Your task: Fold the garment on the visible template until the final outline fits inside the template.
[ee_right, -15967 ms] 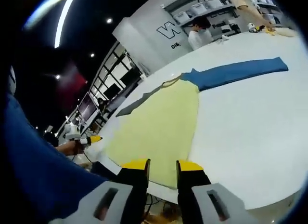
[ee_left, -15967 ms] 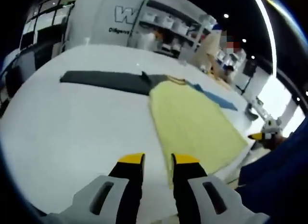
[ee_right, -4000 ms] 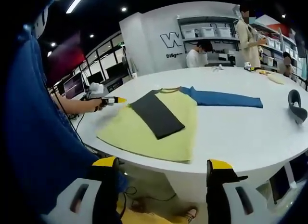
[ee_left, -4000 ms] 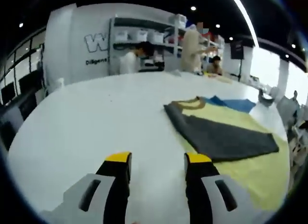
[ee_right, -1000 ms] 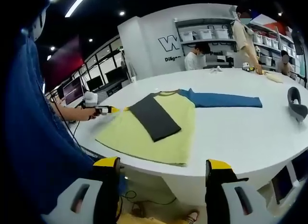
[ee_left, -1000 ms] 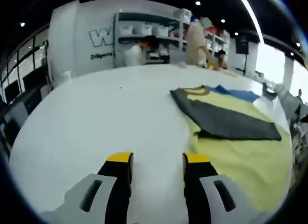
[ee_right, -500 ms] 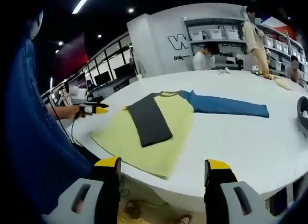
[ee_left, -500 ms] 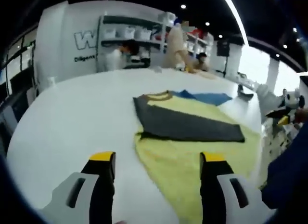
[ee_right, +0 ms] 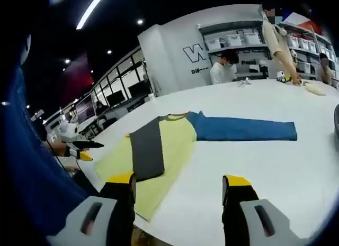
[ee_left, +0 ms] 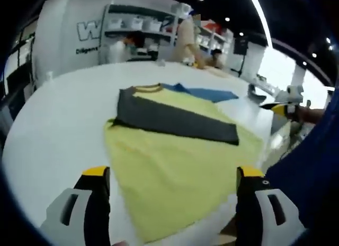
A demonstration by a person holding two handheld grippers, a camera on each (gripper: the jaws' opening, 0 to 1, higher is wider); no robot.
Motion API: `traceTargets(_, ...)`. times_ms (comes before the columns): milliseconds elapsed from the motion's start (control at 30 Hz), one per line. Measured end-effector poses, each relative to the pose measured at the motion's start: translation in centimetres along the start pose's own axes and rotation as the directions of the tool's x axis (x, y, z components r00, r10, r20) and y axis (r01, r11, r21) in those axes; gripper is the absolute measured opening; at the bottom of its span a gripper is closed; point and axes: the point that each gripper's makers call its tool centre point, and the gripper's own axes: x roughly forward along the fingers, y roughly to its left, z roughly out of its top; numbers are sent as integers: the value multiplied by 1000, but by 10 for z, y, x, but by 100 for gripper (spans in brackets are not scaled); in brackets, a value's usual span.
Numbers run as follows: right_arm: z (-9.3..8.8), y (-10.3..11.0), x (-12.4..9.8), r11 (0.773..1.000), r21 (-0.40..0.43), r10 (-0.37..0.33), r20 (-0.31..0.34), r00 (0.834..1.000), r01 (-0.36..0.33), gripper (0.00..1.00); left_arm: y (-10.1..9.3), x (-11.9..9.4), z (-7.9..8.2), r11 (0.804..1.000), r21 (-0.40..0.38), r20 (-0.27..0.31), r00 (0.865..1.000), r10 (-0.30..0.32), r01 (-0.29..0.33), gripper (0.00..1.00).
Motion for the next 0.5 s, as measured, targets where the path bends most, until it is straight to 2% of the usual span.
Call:
traceTargets(133,6,-17,2,1000,15,-11,15,1000,10,64,-10,-7,5,999,-28,25,999,31,-30,99)
traceTargets(200,8,-25,3,999,32,-20,30,999,19,64,-6,-8,5,998,-47,35,998,42,-40,99)
traceTargets(300,17,-42,2,996,75,-60,64,996,55,64,-13,-12,10,997,-55,44,998,52,-50,99)
traceTargets(367,18,-53,1,996,68,-62,64,996,57,64,-21,-14,14,998,-50,48,998,52,-49,99)
traceTargets(500,21,-68,1,997,52,-60,50,997,57,66,-22,-16,17,997,-43,53,996,69,-67,99)
